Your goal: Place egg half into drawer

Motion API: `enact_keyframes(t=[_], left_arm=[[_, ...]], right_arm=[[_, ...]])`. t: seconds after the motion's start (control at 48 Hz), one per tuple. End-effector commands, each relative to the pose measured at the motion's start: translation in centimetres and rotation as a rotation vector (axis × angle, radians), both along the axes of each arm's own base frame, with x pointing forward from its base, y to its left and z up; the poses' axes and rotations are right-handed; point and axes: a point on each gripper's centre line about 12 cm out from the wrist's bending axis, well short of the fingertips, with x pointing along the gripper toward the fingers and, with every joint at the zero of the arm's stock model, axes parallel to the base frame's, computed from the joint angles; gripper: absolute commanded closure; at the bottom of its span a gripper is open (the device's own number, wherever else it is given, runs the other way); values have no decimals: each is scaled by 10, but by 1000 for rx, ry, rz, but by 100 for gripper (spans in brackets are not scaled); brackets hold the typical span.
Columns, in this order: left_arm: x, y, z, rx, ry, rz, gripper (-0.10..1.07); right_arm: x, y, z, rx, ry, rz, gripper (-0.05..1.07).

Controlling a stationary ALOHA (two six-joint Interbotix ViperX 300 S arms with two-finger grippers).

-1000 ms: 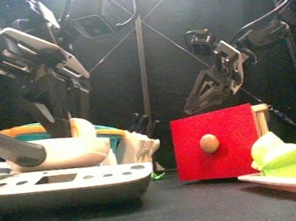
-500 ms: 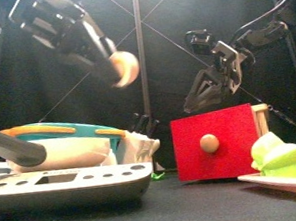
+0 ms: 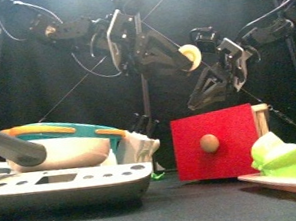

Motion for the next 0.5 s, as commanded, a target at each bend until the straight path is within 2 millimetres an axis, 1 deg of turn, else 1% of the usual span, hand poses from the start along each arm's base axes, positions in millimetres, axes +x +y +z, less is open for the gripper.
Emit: enact_keyframes(t=[0.0, 0.104, 0.25, 0.354, 0.479], left_arm=[[12, 9, 11, -18, -43, 30, 30], [18, 10, -2, -21, -11, 35, 30], [23, 14, -15, -28, 32, 50, 29], [28, 18, -20, -50, 68, 75, 27], [31, 22, -24, -62, 106, 93, 22]], right_arm=[[0, -1, 12, -9, -43, -4, 41], [-2, -1, 13, -8, -45, -6, 41], [-3, -1, 13, -9, -48, -6, 41], [-4, -1, 13, -9, -48, -8, 41], [-3, -1, 13, -10, -48, -6, 41]])
